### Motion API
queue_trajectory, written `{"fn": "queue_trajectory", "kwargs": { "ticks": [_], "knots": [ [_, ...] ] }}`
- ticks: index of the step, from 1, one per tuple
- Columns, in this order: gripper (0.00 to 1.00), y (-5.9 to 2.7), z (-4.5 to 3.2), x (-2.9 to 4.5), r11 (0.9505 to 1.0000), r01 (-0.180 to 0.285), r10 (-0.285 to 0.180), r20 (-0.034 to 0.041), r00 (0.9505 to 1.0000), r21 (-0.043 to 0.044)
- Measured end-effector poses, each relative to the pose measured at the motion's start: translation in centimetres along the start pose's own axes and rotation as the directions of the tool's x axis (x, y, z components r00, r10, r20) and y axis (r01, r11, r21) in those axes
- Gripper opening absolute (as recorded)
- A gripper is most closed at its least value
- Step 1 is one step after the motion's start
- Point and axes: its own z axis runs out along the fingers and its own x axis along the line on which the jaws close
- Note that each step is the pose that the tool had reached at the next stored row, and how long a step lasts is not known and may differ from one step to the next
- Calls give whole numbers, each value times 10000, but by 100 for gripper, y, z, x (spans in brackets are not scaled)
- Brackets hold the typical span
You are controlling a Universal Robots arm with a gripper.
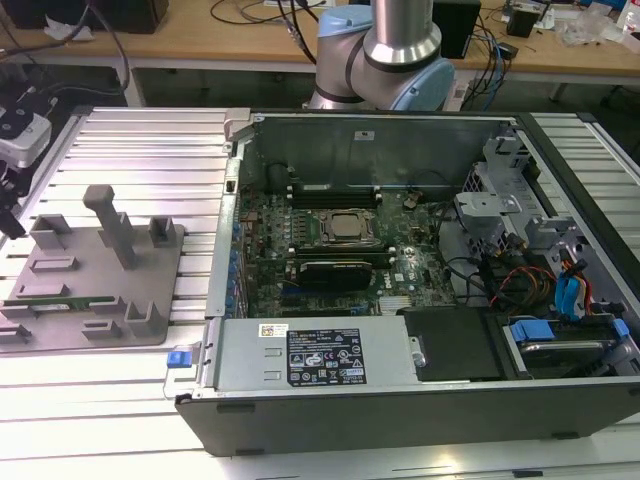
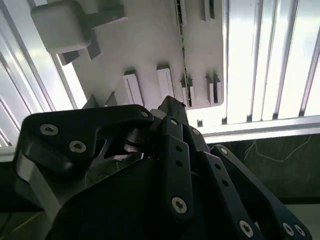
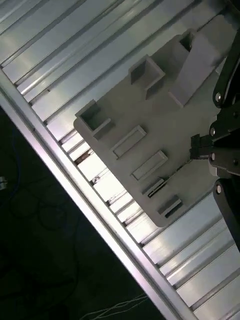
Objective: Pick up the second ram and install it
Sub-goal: 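Pick up the second ram and move it above second insertion slot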
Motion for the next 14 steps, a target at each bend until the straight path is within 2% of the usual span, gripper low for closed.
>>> {"fn": "queue_trajectory", "kwargs": {
  "ticks": [2,3,4,6,8,10,11,13,14],
  "knots": [
    [8,-1,12,0,9970,772,-772,-35,9970,-20],
    [8,-1,27,1,9895,1443,-1443,-63,9895,-39],
    [8,-2,38,1,9833,1819,-1819,-78,9833,-51],
    [8,-3,62,2,9667,2557,-2558,-107,9667,-74],
    [8,-4,72,2,9561,2929,-2930,-122,9560,-89],
    [8,-5,86,2,9423,3347,-3349,-138,9422,-105],
    [8,-4,92,2,9330,3596,-3598,-147,9329,-115],
    [8,-5,100,3,9183,3956,-3957,-161,9182,-131],
    [8,-5,101,3,9166,3996,-3997,-162,9165,-133]
  ]
}}
